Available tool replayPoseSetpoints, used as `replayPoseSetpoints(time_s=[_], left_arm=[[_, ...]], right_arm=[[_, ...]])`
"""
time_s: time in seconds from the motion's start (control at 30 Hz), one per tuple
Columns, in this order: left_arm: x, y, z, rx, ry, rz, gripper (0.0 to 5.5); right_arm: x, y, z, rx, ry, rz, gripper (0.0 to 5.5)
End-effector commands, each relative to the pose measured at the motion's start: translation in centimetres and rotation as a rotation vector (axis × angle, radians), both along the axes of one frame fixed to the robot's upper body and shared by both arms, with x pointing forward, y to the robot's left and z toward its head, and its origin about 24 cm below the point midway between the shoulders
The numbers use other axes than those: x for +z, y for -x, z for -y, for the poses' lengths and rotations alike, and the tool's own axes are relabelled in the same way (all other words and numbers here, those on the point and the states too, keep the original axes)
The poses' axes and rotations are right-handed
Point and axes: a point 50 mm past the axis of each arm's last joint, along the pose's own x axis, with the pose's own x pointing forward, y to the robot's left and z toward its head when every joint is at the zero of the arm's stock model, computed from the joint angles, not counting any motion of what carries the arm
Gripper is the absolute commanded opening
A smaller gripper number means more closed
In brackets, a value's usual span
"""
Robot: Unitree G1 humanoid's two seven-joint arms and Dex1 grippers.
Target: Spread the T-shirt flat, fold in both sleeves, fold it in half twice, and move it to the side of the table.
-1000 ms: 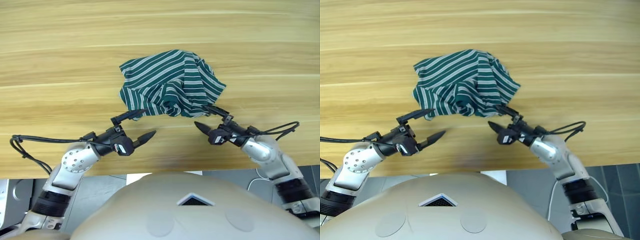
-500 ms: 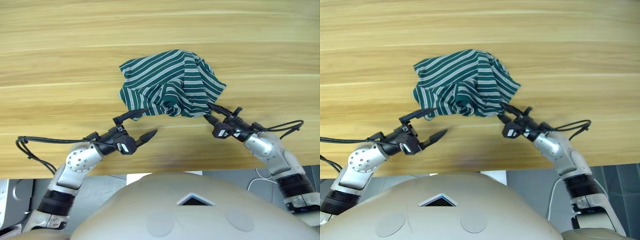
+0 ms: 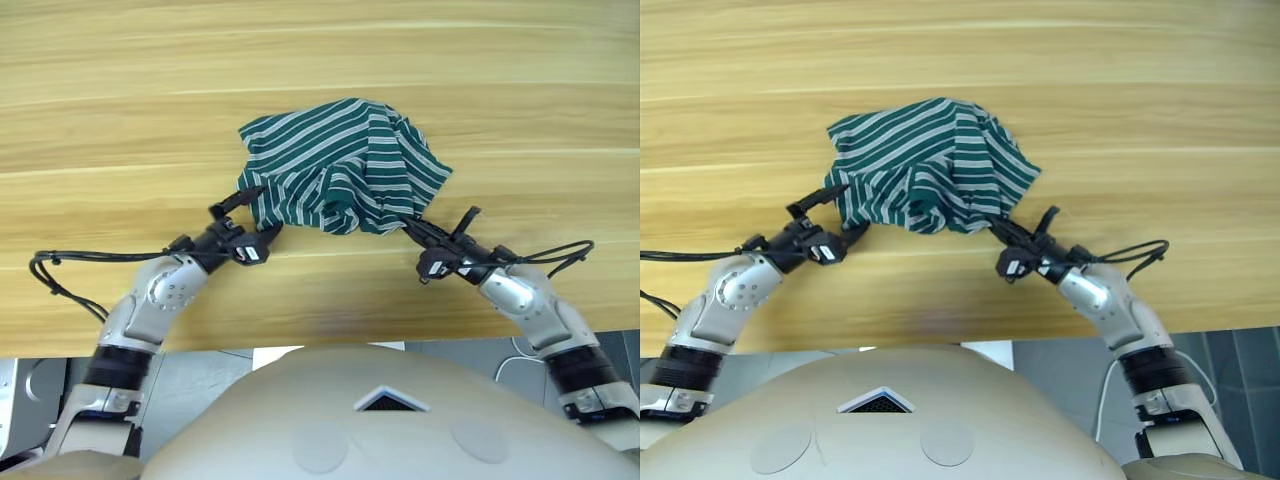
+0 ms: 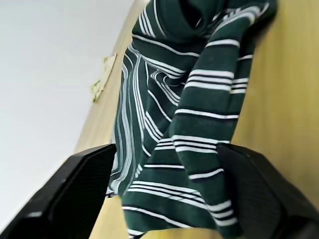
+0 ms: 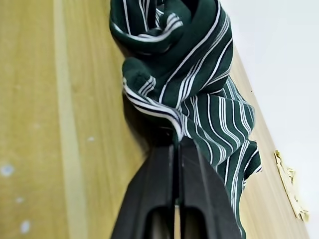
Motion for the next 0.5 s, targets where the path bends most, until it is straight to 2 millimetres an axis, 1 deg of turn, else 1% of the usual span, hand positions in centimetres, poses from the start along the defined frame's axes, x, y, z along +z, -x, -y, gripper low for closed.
replayPoseSetpoints(time_s=[0.03, 0.1, 0.2, 0.27, 0.37, 0.5], left_arm=[[-1.3, 1.4, -0.3, -0.064, -0.080, -0.101, 3.75], [-1.4, 1.1, -1.0, -0.043, -0.115, -0.094, 3.75], [-1.3, 0.3, -3.0, 0.053, -0.183, -0.054, 3.75], [-1.0, 0.3, -3.8, 0.086, -0.204, -0.037, 3.75], [-0.4, 0.5, -4.8, 0.122, -0.222, -0.009, 3.75], [0.5, 0.4, -5.1, 0.139, -0.210, 0.037, 3.75]], right_arm=[[-0.2, -0.1, 0.1, -0.005, 0.023, -0.001, 0.03], [-0.2, -0.2, 0.0, -0.008, 0.017, 0.005, 0.03], [-0.3, -0.1, 0.0, -0.014, 0.014, 0.006, 0.03], [-0.3, -0.2, 0.2, -0.023, 0.016, 0.010, 0.03], [-0.3, -0.2, 0.3, -0.032, 0.018, 0.015, 0.03], [-0.4, -0.3, 0.4, -0.039, 0.016, 0.017, 0.03]])
